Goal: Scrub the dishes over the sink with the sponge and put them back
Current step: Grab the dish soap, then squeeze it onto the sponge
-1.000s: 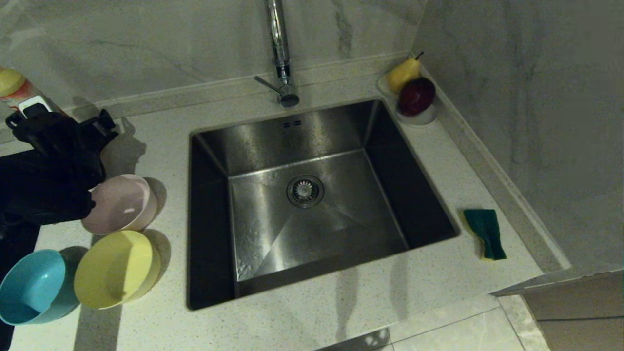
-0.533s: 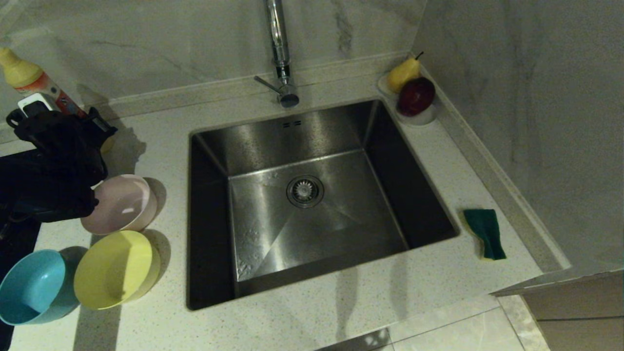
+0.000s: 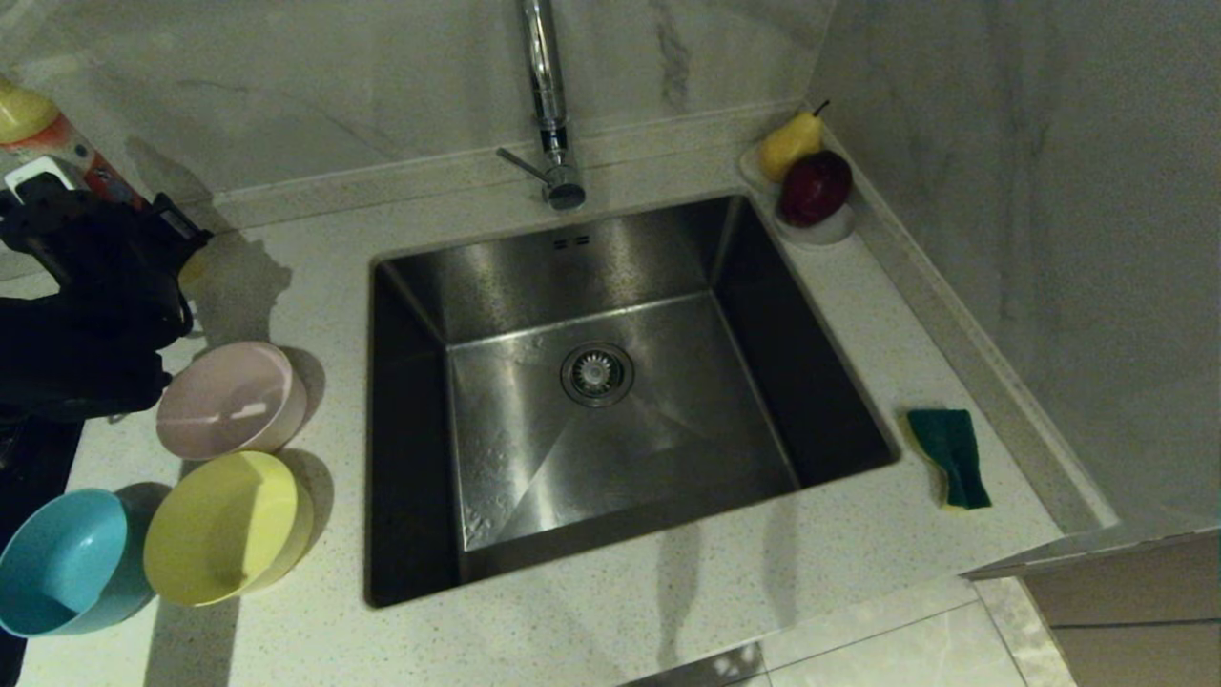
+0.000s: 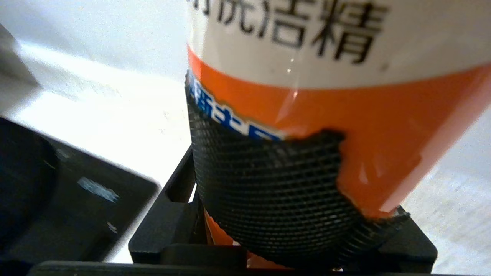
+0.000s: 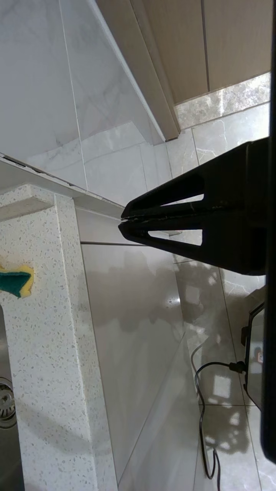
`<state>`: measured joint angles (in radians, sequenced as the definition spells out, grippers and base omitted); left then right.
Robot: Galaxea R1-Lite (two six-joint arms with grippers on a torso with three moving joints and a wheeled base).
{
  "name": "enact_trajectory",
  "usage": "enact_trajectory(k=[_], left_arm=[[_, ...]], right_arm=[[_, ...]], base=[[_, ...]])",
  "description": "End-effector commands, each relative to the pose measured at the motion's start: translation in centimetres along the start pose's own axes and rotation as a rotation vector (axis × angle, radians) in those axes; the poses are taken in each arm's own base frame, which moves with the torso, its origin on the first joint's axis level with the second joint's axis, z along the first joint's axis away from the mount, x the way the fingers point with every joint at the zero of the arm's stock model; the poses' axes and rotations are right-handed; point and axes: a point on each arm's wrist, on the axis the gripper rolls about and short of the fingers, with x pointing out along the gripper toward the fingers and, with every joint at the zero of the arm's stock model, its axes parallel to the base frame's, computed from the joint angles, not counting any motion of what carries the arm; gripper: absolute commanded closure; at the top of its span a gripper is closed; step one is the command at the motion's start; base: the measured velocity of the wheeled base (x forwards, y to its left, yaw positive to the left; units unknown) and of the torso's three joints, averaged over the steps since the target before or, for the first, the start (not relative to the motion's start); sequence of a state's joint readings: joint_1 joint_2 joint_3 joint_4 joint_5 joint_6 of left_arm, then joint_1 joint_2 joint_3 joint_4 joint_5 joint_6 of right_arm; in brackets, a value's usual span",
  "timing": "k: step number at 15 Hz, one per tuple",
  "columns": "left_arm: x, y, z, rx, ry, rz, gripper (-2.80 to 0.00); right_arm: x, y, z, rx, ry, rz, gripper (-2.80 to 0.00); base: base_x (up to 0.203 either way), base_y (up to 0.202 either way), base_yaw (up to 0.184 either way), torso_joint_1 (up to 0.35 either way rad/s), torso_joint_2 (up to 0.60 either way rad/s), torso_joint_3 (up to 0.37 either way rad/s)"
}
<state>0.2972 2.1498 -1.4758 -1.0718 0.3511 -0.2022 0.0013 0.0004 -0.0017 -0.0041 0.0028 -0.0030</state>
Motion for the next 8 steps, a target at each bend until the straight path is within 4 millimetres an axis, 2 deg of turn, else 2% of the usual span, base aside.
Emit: enact_trajectory(k=[1,5,8], left_arm=[[-1.1,-0.8,6.2,-0.036,-0.061,-0.003,0.0],[-3.9,-1.6,14.0,-0.055,-0.055,-0.006,0.0],[-7.4,-3.0,18.1,-0.045,0.014,-0.046,0.0]], right_arm=[[0.0,0.0,0.0,0.0,-0.001,0.001,0.0],[0.0,0.0,0.0,0.0,-0.001,0.001,0.0],[0.0,0.0,0.0,0.0,-0.001,0.001,0.0]], base=[[0.0,0.0,0.0,0.0,0.0,0.0],[0.0,0.0,0.0,0.0,0.0,0.0],[0.0,0.0,0.0,0.0,0.0,0.0]])
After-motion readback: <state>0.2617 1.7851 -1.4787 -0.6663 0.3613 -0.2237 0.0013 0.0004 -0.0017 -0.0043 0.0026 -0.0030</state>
